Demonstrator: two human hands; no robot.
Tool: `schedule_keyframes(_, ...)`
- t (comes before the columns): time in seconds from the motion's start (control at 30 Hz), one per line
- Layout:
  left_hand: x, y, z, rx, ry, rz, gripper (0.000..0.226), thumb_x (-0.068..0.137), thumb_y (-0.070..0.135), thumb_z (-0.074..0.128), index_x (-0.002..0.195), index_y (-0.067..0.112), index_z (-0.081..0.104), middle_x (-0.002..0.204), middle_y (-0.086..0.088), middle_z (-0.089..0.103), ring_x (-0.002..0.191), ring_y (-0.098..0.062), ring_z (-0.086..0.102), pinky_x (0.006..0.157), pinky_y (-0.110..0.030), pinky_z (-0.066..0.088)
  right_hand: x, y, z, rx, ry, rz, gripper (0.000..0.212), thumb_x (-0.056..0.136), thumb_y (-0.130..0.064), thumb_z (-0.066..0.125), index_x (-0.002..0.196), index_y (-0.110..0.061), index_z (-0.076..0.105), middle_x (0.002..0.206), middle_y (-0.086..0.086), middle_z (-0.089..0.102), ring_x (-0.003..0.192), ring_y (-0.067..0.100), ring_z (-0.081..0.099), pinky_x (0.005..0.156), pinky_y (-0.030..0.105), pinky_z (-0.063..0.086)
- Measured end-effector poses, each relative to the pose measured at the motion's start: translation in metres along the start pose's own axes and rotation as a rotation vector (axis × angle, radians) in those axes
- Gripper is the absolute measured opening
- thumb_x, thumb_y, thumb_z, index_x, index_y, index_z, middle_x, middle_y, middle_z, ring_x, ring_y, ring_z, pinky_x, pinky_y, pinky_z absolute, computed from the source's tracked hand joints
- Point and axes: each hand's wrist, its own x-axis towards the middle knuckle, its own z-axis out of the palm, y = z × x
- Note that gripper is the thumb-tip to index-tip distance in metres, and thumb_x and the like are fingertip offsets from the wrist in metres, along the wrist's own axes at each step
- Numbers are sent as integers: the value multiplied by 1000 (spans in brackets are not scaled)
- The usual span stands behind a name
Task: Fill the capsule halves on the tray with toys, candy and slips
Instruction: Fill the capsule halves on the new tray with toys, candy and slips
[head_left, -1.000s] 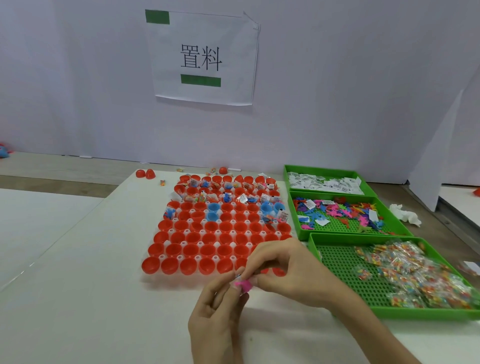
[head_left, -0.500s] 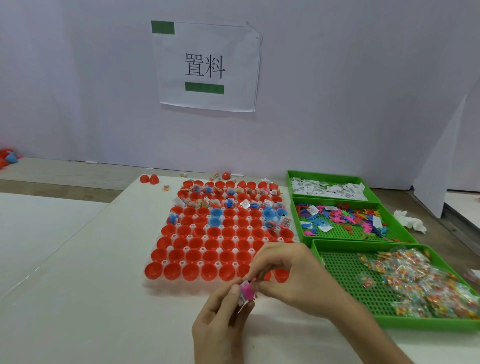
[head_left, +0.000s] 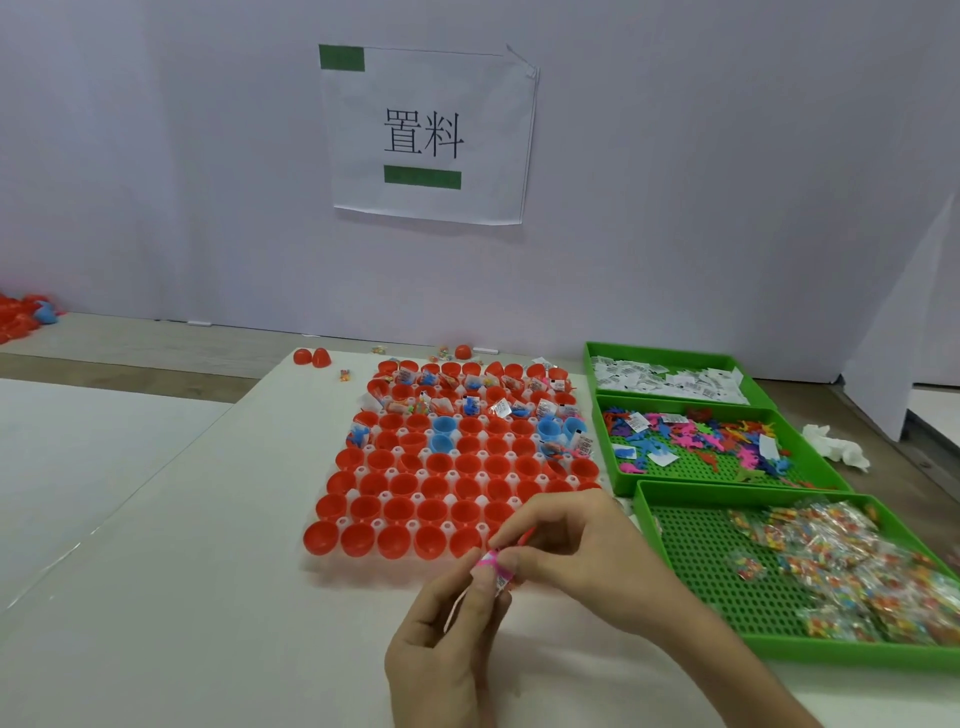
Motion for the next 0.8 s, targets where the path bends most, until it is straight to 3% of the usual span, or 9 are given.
schedule_keyframes(0.1, 1, -1, 0, -23, -43, -18, 26, 59, 1, 71, 82, 9, 79, 85, -11, 77, 81, -20, 75, 60, -21, 58, 2, 2, -3, -44, 46, -12, 9, 79, -24, 83, 86, -29, 79, 89, -5, 73, 82, 16, 71, 76, 32, 58)
schedule_keyframes(0.23, 2, -2, -3, -12, -17, -12, 25, 60, -9, 70, 77, 8, 78, 70, -9, 71, 66, -19, 72, 56, -22, 57, 3, -1, -6, -62, 80, -41, 18, 80, -12, 82, 82, -30, 79, 86, -8, 73, 81, 15, 70, 74, 29, 57)
schedule_keyframes(0.33, 4, -3, -5, 26, 44, 16, 28, 68, -19, 69, 78, 6, 74, 79, -18, 68, 66, -21, 70, 54, -23, 57, -1, -8, -14, 87, 62, -66, 12, 79, -7, 82, 82, -18, 80, 82, 2, 74, 74, 17, 71, 66, 23, 55)
schedule_keyframes(0.43, 4, -5, -5, 64, 59, 62, 29, 69, -20, 70, 78, 7, 72, 82, -18, 66, 68, -22, 68, 54, -23, 57, -4, -13, -20, 97, -41, -99, 10, 79, -7, 81, 85, -15, 80, 85, 1, 73, 79, 13, 70, 72, 21, 54)
schedule_keyframes(0.6, 6, -8, -9, 101, 5, 98, 33, 61, -15, 76, 72, 16, 76, 74, -7, 72, 73, -24, 70, 57, -23, 57, 0, -5, -11, -173, -108, -87, 10, 80, -10, 81, 88, -17, 82, 90, -6, 67, 79, 11, 65, 71, 21, 52)
schedule_keyframes(0.8, 6, -8, -8, 80, -48, 112, 32, 43, 11, 79, 74, 19, 77, 77, -9, 74, 71, -20, 72, 59, -22, 57, -1, -2, -11, -150, -93, -76, 13, 82, -12, 80, 93, -20, 78, 100, -9, 71, 90, 14, 70, 80, 31, 58)
